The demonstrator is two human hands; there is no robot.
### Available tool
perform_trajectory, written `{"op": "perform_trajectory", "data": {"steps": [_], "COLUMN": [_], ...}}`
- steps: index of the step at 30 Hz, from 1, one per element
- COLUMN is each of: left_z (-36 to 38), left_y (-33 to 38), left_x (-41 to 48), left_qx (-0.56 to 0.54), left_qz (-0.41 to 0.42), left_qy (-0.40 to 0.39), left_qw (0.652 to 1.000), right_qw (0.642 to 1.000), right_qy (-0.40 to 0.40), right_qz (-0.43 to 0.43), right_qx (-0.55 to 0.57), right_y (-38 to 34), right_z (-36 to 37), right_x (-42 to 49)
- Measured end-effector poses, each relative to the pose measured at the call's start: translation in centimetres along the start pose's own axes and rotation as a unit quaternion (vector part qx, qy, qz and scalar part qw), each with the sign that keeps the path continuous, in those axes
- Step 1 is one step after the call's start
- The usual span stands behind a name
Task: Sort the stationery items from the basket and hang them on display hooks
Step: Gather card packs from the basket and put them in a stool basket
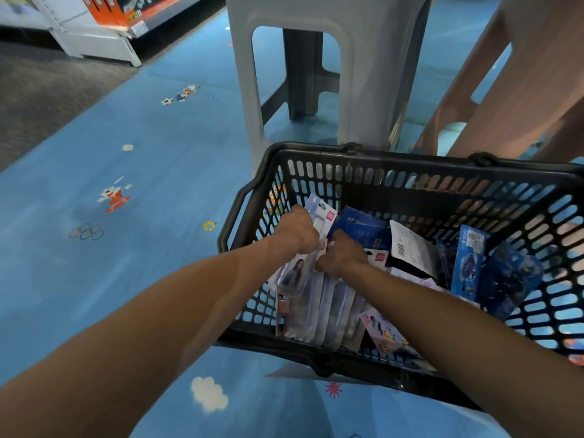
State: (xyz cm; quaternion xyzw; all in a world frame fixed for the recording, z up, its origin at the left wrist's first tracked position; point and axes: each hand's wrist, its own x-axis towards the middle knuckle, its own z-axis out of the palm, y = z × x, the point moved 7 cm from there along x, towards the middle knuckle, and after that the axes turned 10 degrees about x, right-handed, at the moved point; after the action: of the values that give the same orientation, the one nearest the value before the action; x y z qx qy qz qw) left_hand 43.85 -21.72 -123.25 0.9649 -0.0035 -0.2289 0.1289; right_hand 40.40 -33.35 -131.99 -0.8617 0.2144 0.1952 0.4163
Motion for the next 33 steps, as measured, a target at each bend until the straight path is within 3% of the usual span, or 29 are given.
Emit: {"op": "perform_trajectory", "data": {"steps": [6, 10, 14, 19, 25, 28, 33], "left_z": [-1.6, -3.3, -5.0, -5.9, -4.7, -3.6, -0.1], "left_y": [-0.4, -0.2, 1.0, 2.1, 3.8, 5.5, 9.3], "left_x": [-0.2, -0.4, -1.3, -2.6, -3.8, -4.8, -7.2], "left_qx": [-0.041, -0.128, -0.246, -0.283, -0.325, -0.356, -0.478], "left_qz": [0.013, 0.021, 0.049, 0.077, 0.077, 0.058, 0.065], "left_qy": [0.022, 0.043, 0.066, 0.089, 0.046, -0.001, -0.197], "left_qw": [0.999, 0.991, 0.966, 0.952, 0.941, 0.933, 0.854], "right_qw": [0.984, 0.969, 0.955, 0.91, 0.863, 0.86, 0.859], "right_qy": [0.021, 0.02, 0.075, 0.143, 0.13, 0.121, 0.13], "right_qz": [0.05, -0.028, -0.075, -0.104, -0.12, -0.115, -0.105], "right_qx": [0.17, 0.246, 0.278, 0.375, 0.474, 0.482, 0.483], "right_y": [0.0, -1.3, -1.6, -0.4, -0.2, -0.9, -1.7], "right_z": [-2.5, -5.0, -9.9, -15.9, -18.9, -18.1, -17.3], "right_x": [-0.7, -2.1, -3.4, -5.5, -7.8, -8.7, -9.9]}}
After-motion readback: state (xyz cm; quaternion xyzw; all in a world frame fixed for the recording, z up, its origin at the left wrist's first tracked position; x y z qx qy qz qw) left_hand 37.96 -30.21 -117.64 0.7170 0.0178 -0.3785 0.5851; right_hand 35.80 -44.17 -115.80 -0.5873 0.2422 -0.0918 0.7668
